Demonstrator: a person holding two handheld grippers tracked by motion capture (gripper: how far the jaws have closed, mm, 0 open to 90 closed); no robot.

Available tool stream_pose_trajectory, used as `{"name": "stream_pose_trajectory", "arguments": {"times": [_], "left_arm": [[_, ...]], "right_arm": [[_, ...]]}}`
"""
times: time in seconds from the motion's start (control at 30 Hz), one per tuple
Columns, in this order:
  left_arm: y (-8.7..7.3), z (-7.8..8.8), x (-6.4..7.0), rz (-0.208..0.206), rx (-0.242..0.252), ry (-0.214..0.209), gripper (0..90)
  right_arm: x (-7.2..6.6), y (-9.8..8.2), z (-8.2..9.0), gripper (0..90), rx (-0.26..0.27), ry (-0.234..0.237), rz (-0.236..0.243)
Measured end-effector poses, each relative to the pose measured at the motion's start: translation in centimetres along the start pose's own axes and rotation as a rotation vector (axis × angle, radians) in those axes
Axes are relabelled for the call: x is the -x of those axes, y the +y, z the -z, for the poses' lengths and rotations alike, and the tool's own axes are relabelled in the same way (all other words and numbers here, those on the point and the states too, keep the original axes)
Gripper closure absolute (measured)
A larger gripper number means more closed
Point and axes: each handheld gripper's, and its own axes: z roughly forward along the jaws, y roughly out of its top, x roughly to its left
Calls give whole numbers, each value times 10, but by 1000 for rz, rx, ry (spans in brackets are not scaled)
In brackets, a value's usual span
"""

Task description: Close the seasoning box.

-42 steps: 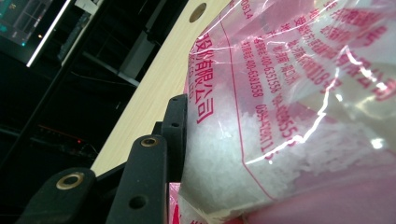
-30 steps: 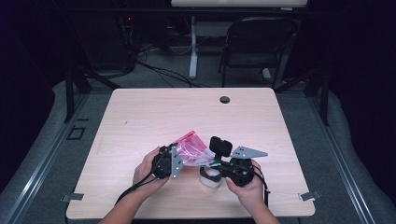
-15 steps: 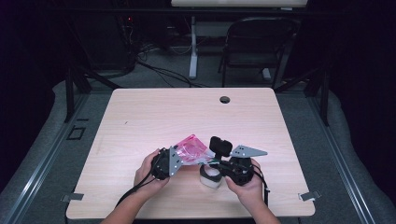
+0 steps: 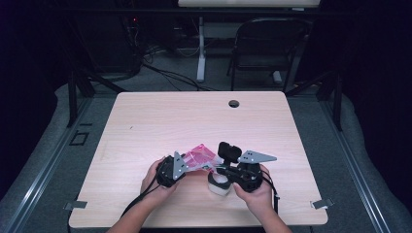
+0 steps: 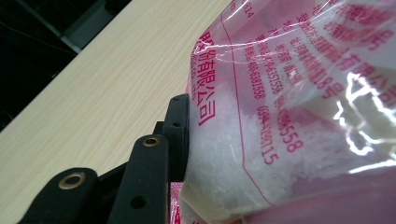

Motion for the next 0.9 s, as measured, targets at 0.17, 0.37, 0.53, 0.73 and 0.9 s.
{"name": "stream_pose_trajectory", "arguments": {"times": [0.17,0.37,0.53,0.73,0.9], "left_arm": [[-3,-4,0,42,-6,-31,677],[-6,-7,-1,90,-2,-58,679],[-8,-10,-2,122,-7,-84,680],[-11,-12,-2,149,-14,-104,682],[-12,-13,-3,158,-18,-123,686]], "right_arm": [[1,1,-2,897,1,-1,-5],[1,2,-4,897,5,1,-8],[1,2,-5,895,5,2,-6],[1,3,-7,887,16,4,-11],[1,3,-6,861,26,7,-11]]}}
